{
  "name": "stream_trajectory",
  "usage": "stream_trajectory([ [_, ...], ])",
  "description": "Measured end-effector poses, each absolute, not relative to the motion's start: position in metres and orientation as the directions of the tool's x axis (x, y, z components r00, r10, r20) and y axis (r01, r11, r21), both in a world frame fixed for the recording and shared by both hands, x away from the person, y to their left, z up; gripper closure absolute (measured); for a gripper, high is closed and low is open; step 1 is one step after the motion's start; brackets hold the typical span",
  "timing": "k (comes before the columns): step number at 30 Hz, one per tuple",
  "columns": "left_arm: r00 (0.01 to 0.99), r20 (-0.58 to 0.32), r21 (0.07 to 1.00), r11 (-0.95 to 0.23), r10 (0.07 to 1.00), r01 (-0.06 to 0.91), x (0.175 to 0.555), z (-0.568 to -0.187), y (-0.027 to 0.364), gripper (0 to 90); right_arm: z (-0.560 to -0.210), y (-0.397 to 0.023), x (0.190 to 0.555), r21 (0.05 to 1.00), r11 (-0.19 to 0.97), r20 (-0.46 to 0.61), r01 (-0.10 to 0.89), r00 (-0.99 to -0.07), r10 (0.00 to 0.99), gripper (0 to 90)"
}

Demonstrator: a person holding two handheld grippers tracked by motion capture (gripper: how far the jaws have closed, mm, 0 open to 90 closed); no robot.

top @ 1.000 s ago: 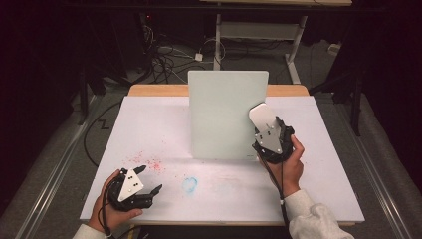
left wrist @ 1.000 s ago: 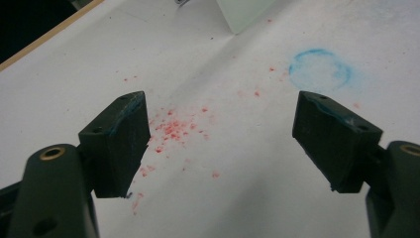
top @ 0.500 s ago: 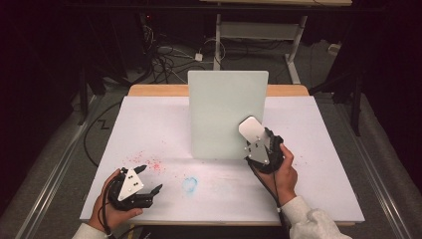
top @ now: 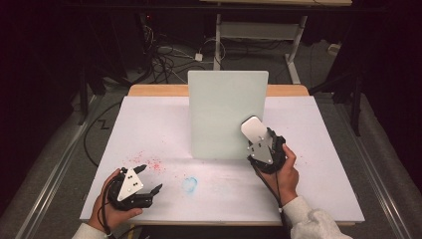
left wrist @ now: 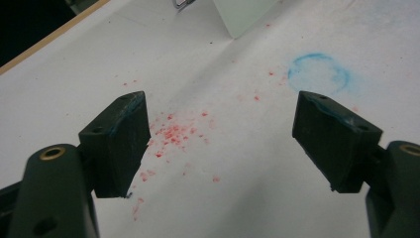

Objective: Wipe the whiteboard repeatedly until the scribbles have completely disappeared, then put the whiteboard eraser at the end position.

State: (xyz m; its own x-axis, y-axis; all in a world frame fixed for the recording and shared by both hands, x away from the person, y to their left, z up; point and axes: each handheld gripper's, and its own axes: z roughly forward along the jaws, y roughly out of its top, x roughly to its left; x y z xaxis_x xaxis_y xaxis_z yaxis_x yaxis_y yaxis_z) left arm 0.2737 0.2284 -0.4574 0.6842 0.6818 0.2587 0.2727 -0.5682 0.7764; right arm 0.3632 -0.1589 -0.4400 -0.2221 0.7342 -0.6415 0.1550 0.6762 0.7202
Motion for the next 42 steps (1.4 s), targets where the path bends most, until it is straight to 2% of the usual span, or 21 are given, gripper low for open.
stream_trajectory([
  [6, 0.687, 0.262, 0.772, -0.574, 0.678, 0.272, 0.274, -0.458, 0.229, 21.6, -0.439, -0.159, 0.363, 0.718, 0.68, -0.639, 0.15, -0.245, 0.729, 31.2],
  [16, 0.686, 0.26, 0.772, -0.573, 0.68, 0.276, 0.274, -0.458, 0.229, 21.6, -0.416, -0.173, 0.373, 0.763, 0.63, -0.606, 0.144, -0.178, 0.775, 31.2],
  [25, 0.686, 0.269, 0.77, -0.579, 0.676, 0.268, 0.273, -0.457, 0.226, 21.6, -0.438, -0.165, 0.365, 0.726, 0.668, -0.633, 0.162, -0.222, 0.742, 31.1],
  [28, 0.687, 0.272, 0.768, -0.582, 0.674, 0.267, 0.273, -0.457, 0.226, 21.6, -0.436, -0.163, 0.366, 0.722, 0.673, -0.637, 0.159, -0.227, 0.737, 31.1],
  [35, 0.687, 0.272, 0.77, -0.581, 0.674, 0.265, 0.272, -0.457, 0.226, 21.6, -0.412, -0.171, 0.374, 0.773, 0.617, -0.597, 0.146, -0.157, 0.786, 31.1],
  [42, 0.688, 0.277, 0.767, -0.585, 0.671, 0.262, 0.271, -0.457, 0.224, 21.6, -0.437, -0.171, 0.366, 0.725, 0.664, -0.628, 0.182, -0.223, 0.746, 31.1],
])
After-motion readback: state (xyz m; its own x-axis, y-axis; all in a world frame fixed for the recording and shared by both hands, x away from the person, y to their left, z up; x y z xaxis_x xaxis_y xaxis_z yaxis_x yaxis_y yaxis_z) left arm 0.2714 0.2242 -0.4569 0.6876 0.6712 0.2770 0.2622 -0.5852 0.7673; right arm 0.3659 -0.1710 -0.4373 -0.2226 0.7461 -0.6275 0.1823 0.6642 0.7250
